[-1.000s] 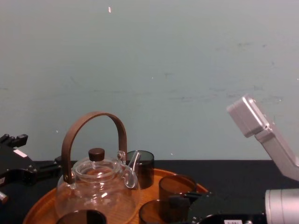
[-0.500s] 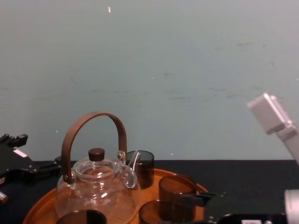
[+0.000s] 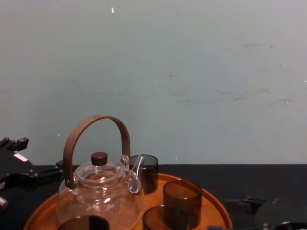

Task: Pick up the glass from the table and place it on the tray.

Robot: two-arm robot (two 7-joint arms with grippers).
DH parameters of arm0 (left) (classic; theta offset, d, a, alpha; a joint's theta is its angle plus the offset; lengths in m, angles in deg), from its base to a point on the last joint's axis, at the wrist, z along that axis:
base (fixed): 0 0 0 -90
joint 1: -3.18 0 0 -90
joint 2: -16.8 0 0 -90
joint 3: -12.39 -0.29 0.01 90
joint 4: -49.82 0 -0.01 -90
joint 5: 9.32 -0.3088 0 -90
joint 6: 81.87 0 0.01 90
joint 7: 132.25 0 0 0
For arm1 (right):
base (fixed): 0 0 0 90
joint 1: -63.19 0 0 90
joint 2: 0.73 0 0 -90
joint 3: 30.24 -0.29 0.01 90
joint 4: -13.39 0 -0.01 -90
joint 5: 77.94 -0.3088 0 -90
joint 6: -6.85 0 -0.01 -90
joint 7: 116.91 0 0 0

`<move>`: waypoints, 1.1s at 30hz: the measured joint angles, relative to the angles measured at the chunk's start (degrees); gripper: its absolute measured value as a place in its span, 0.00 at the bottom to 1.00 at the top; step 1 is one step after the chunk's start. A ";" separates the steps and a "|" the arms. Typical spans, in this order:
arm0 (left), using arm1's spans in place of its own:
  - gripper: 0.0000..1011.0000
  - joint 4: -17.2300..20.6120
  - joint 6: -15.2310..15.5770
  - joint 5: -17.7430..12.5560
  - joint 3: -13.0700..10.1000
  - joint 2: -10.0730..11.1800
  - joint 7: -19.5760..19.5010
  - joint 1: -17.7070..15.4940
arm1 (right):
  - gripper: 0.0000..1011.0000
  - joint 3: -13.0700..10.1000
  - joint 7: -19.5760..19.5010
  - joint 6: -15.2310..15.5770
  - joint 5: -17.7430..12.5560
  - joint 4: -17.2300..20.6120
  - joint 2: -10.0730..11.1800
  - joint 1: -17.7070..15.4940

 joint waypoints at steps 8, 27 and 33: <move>0.99 0.00 0.00 0.00 0.00 0.00 0.00 0.00 | 0.99 -3.93 -2.29 -1.40 -2.48 1.57 2.06 -2.58; 0.99 0.00 0.00 0.00 0.00 0.00 0.00 0.00 | 0.99 -11.85 -10.95 -4.16 -2.68 -5.65 -2.05 0.08; 0.99 0.00 0.00 0.00 0.00 0.00 0.00 0.00 | 0.99 -13.28 -14.58 -4.26 -1.81 -7.10 -4.50 0.57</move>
